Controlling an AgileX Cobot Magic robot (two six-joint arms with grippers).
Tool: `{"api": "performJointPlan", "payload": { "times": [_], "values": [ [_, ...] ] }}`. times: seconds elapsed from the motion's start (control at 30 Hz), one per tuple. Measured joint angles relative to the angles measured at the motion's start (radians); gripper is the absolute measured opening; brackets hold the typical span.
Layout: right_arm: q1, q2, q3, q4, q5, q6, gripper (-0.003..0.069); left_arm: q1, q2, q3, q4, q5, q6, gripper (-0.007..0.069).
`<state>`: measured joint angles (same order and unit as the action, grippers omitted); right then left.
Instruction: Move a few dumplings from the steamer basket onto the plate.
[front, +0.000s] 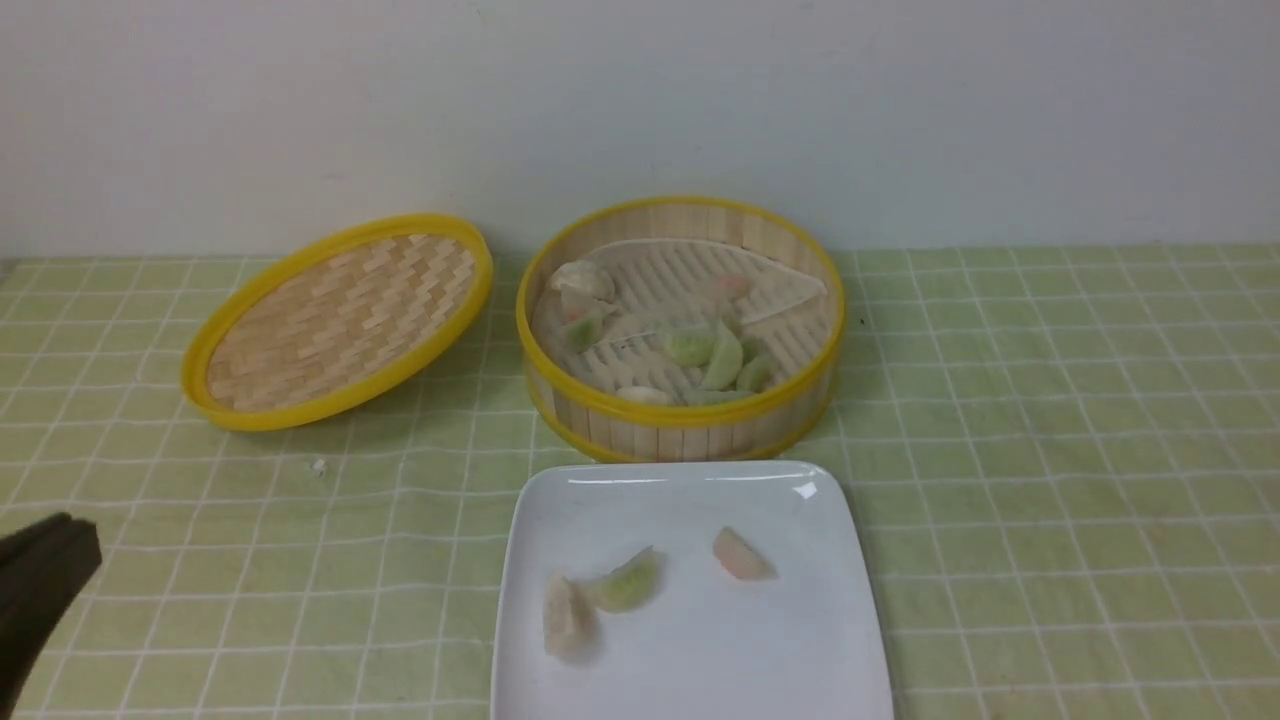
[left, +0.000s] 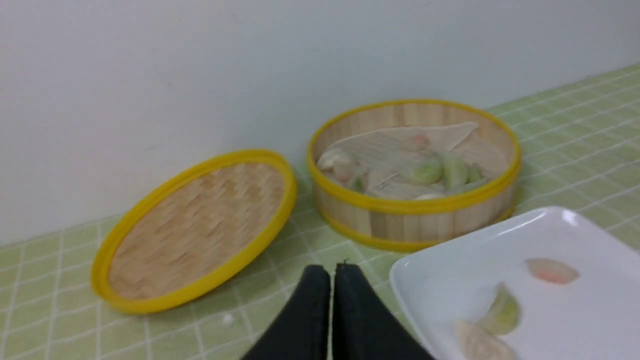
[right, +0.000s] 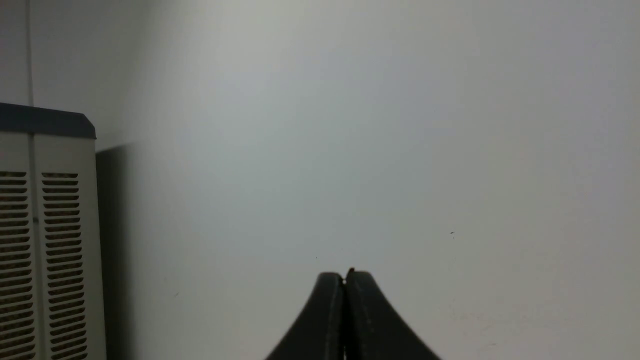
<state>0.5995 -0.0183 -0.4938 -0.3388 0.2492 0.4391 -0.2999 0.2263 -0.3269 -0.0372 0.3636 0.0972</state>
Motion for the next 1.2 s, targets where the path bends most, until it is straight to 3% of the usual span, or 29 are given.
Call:
{"api": "performJointPlan", "payload": {
  "times": [0.17, 0.43, 1.2],
  "values": [
    [0.000, 0.000, 0.000, 0.000, 0.000, 0.000, -0.0014, 0.155, -0.174, 0.229, -0.011, -0.041, 0.031, -0.0006],
    [0.000, 0.000, 0.000, 0.000, 0.000, 0.001, -0.0014, 0.260, -0.236, 0.354, -0.009, -0.024, 0.037, -0.0006],
    [0.000, 0.000, 0.002, 0.000, 0.002, 0.002, -0.0014, 0.268, -0.236, 0.355, -0.009, 0.015, 0.037, -0.0006]
  ]
}}
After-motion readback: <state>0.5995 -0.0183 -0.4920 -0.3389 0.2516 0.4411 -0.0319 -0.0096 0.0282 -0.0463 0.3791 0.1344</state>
